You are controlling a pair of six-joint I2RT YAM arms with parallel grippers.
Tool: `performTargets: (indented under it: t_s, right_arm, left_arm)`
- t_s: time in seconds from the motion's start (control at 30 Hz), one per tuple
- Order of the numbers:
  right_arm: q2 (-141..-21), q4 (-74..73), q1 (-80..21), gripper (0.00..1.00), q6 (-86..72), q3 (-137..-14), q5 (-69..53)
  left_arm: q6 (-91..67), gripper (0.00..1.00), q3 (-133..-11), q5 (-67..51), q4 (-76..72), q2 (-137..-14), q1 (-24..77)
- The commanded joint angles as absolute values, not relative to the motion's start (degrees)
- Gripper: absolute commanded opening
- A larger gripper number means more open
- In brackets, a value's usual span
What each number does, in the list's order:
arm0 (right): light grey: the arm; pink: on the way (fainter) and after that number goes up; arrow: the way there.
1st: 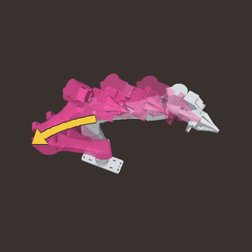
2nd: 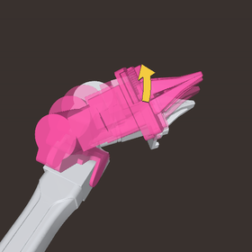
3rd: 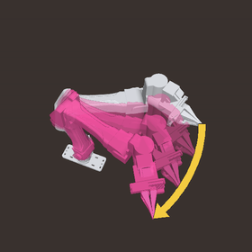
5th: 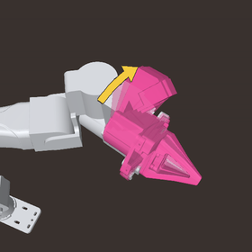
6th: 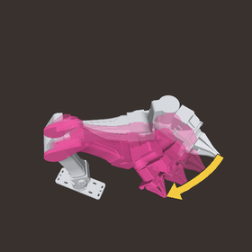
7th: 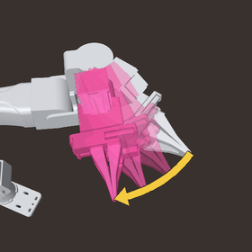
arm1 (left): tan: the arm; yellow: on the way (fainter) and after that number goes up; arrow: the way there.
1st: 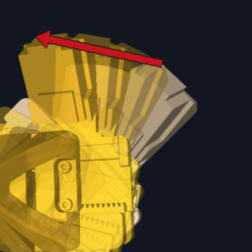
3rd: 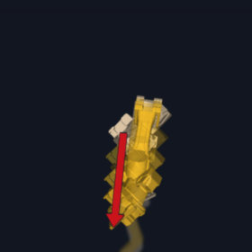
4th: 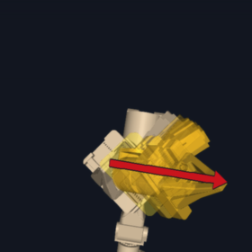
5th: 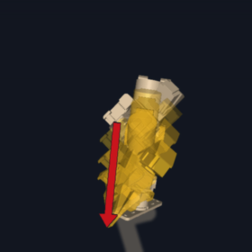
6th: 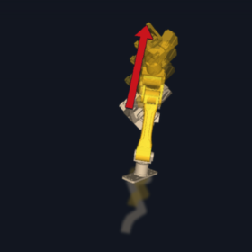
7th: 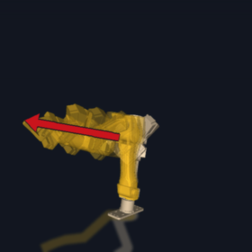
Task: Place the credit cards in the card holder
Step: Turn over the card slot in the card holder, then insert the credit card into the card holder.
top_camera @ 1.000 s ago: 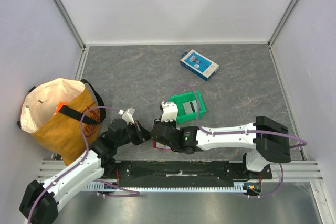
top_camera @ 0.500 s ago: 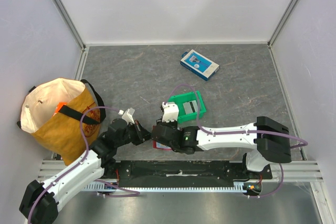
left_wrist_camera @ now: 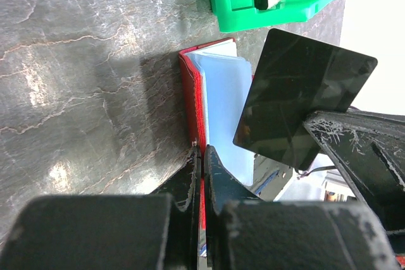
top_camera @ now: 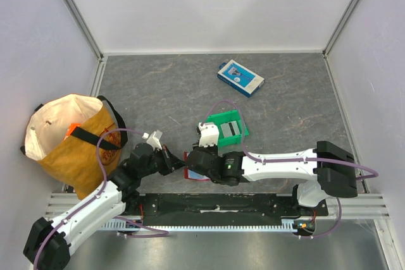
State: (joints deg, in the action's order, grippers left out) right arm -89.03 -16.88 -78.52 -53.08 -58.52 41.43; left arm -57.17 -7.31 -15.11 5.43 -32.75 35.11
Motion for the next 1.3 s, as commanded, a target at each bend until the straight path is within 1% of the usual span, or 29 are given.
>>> performTargets:
  t_s: [0.0,0.37,0.57,0.6,0.7,0.77,1.0,1.27]
  right_arm:
    - [-86.6,-19.5,-78.5,0.0,-53.6,-57.1,44.8]
    - [-82.6,-20.8,-78.5,0.0,-55.0,-53.0,43.1]
    - [-79.8,-17.4,-77.6,0.0,-52.8,-51.2,37.5]
    - [-79.2,-15.5,-77.1,0.0,-52.2,-50.1,35.7]
    - [-76.2,-7.4,-73.6,0.0,-51.8,-45.8,24.2]
    - [-74.5,-2.5,-71.7,0.0,-52.6,-42.4,19.9]
    - [-73.3,1.1,-66.6,0.0,-55.1,-37.1,16.4]
    - [-74.6,1.1,-59.4,0.0,-51.9,-36.0,14.2]
  left_arm:
    - [-57.1,0.02,-8.3,-14.5,5.8,-31.6,35.2]
    - [-56.4,0.02,-7.4,-12.8,7.2,-32.8,35.1]
    - [-56.6,0.02,-5.7,-12.0,5.7,-36.3,35.1]
    - [-56.6,0.02,-5.5,-11.9,5.6,-36.7,35.0]
    - [-56.4,0.02,-5.3,-10.7,6.4,-38.2,35.1]
    - [-56.4,0.02,-5.2,-10.2,6.9,-38.8,35.1]
    - [-56.8,0.02,-4.6,-9.8,7.2,-38.0,35.1]
    - [-57.0,0.02,-4.7,-9.8,7.6,-38.0,35.1]
